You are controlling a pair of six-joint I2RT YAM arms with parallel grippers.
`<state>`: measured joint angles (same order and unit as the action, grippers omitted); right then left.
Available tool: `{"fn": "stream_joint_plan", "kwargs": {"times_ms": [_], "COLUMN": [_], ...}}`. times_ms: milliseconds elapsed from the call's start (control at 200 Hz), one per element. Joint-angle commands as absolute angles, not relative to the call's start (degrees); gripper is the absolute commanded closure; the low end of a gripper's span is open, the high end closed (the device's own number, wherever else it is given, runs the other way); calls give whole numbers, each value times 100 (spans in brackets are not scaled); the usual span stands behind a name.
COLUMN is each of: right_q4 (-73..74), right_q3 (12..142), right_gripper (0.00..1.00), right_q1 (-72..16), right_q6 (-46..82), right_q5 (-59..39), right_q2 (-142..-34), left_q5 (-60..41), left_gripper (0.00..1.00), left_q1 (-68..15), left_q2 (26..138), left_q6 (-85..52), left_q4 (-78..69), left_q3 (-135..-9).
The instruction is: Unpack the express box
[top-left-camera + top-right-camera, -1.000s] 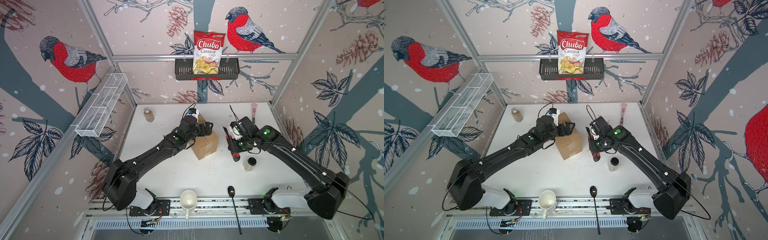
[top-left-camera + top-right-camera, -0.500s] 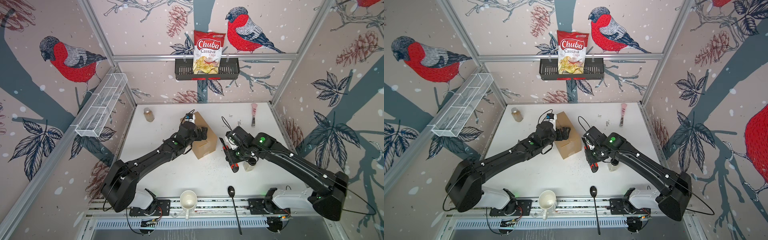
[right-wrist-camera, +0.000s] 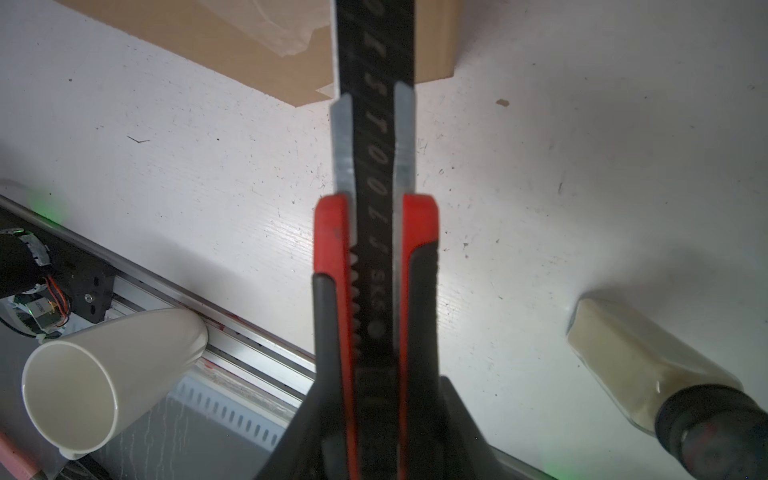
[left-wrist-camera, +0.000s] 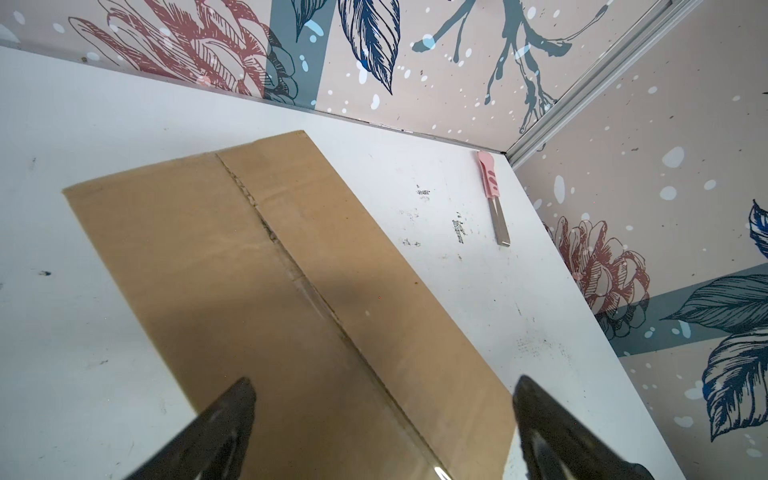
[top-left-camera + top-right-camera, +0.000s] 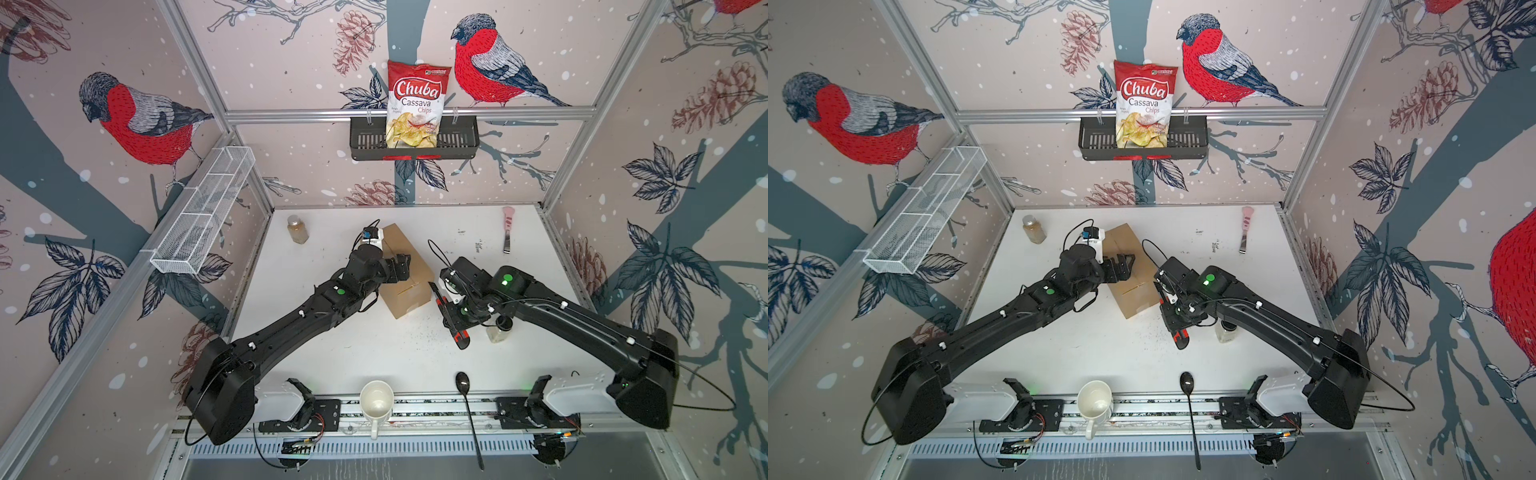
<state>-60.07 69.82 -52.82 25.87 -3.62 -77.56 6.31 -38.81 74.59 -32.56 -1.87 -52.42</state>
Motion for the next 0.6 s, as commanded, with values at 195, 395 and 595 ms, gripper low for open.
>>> {"fn": "stream_joint_plan", "kwargs": {"times_ms": [195, 395, 595], "right_q4": [-5999, -6007, -6098], "right_q3": [7166, 7210, 7273], "right_gripper": [94, 94, 94], "right_q1": [-5332, -5335, -5335], "right_q6": [2664, 2652, 2594], "right_q5": [-343, -319, -294], "right_q2": [-7954, -8020, -8103], "left_q5": [944, 871, 780], "left_gripper": [4, 4, 4], "left_q1": [-3858, -3858, -3858], "left_q2": [7343, 7365, 7375], "left_q6": [-3017, -3099, -3187], "left_q4": [-4, -112, -233], "left_q3": [-5085, -4959, -4861]}}
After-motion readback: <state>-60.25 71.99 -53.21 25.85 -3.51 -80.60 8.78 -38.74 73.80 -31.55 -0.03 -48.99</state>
